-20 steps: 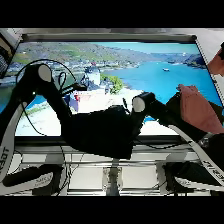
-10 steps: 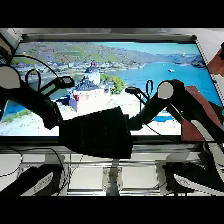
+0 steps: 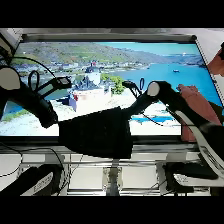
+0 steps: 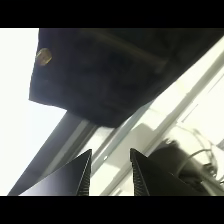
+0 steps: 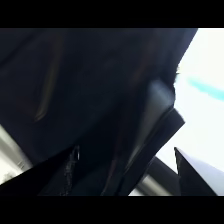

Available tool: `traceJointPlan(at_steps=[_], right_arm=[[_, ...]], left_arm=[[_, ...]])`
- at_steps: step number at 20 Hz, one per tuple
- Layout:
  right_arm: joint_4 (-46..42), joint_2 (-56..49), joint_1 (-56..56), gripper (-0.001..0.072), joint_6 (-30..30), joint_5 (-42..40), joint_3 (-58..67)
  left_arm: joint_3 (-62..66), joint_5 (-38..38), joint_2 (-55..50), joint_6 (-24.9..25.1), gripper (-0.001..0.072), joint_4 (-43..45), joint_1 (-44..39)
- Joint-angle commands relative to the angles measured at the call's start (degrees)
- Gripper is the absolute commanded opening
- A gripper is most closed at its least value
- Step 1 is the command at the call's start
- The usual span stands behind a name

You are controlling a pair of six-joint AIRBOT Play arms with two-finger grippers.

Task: Fold the clothes and pants, and hang the long-sleeved shirts on hangers.

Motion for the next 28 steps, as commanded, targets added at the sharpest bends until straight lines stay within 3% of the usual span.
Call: traceJointPlan(at_steps=[1,4,9,15,20,21,23,25,26,28], right_arm=[[5.7,-8.6,-3.8,0.0697,-1.0,-2.6,0.0],[16.0,-9.5,-8.5,0.0697,-6.0,-5.6,0.0],[14.6,-11.1,-10.3,0.0696,-6.3,-7.2,0.0],[26.2,-18.4,-8.0,0.0695,-11.3,-2.6,0.0],[28.3,-18.4,-7.1,0.0671,-13.1,-0.3,0.0],[28.5,-18.4,-7.0,0.0622,-13.1,-0.1,0.0],[29.2,-18.4,-6.1,0.0414,-13.1,0.5,0.0],[29.5,-18.4,-4.9,0.0064,-13.1,1.0,0.0],[29.8,-18.4,-4.6,0.0014,-12.9,1.7,0.0],[31.3,-18.0,-5.0,0.0014,-12.5,3.9,0.1]], left_arm=[[0.0,1.6,-0.2,-1.0,0.0300,4.6,1.3],[0.0,2.3,-0.2,-1.0,0.0300,4.5,3.9],[0.0,4.4,-0.2,-1.0,0.0299,3.9,6.1],[0.0,4.4,-0.2,-1.0,0.0299,3.9,6.2],[0.0,4.4,-0.2,-1.0,0.0299,3.9,6.2],[0.0,4.4,-0.2,-1.0,0.0299,3.9,6.2],[0.0,4.5,-0.2,-1.0,0.0299,3.9,6.2],[0.0,4.6,-0.2,-1.0,0.0299,3.9,6.2],[0.0,4.6,-0.2,-1.0,0.0298,3.9,6.2],[0.0,4.7,-0.2,-1.0,0.0299,3.9,6.2]])
